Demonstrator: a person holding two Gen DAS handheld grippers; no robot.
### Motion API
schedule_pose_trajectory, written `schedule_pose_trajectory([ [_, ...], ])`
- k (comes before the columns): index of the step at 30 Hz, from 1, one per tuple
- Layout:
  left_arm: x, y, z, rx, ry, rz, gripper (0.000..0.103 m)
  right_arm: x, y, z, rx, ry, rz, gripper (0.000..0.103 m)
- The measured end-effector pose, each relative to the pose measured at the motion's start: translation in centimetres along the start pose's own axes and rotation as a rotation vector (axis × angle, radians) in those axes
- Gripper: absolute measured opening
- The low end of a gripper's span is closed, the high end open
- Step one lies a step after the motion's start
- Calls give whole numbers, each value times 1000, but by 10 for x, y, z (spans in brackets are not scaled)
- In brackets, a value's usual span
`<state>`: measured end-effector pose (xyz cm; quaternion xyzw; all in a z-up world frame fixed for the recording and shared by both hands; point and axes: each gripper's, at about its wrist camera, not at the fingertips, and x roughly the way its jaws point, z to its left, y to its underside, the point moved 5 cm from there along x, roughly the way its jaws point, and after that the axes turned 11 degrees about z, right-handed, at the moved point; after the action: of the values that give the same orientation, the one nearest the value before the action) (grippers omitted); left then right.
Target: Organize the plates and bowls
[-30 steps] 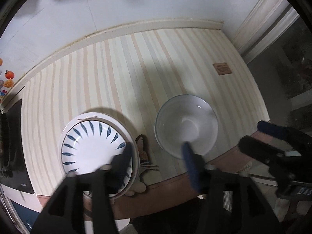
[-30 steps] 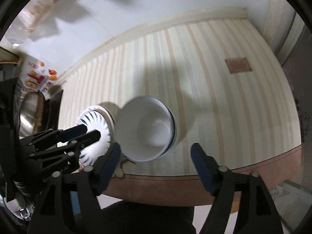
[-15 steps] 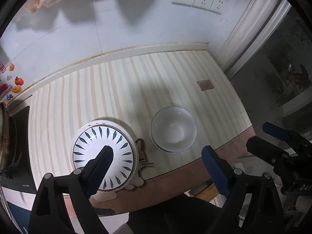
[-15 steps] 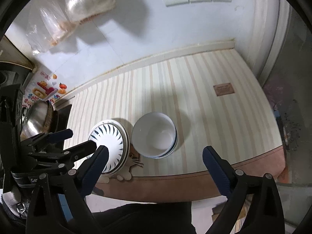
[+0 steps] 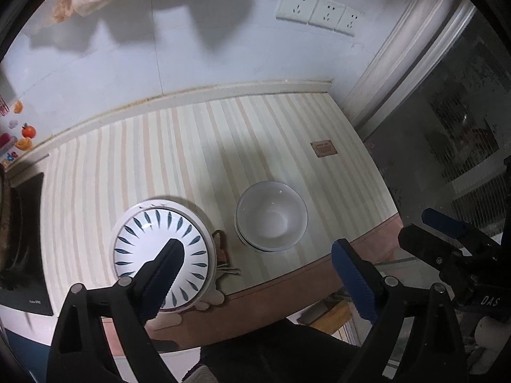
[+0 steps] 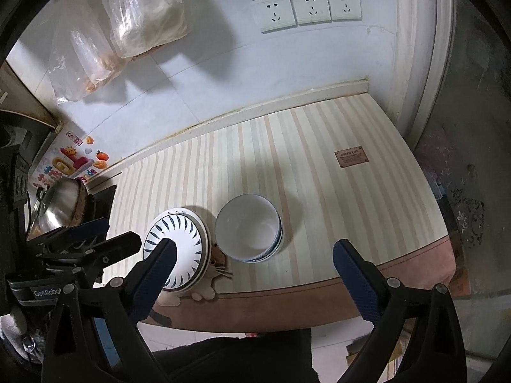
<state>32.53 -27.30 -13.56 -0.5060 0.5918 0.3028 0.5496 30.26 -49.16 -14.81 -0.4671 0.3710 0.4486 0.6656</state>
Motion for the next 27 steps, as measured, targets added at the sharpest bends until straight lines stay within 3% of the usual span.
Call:
schedule_pose_trajectory([
  [4,29,-9,6,-11,56,32,95,26,-5,-9,-1,-50,37,100],
  [12,113,-32,26,-70,25,168,95,122,-22,-40,58,-202,146,100],
  [21,199,-56,41,-180,133,343,94,235,-27,-68,142,-446,316,100],
  [25,225,-62,43,-227,207,399,86,269,-26,-69,159,-531,357,100],
  [27,237,-62,43,-239,248,429,72,285,-26,-68,175,-572,390,96],
])
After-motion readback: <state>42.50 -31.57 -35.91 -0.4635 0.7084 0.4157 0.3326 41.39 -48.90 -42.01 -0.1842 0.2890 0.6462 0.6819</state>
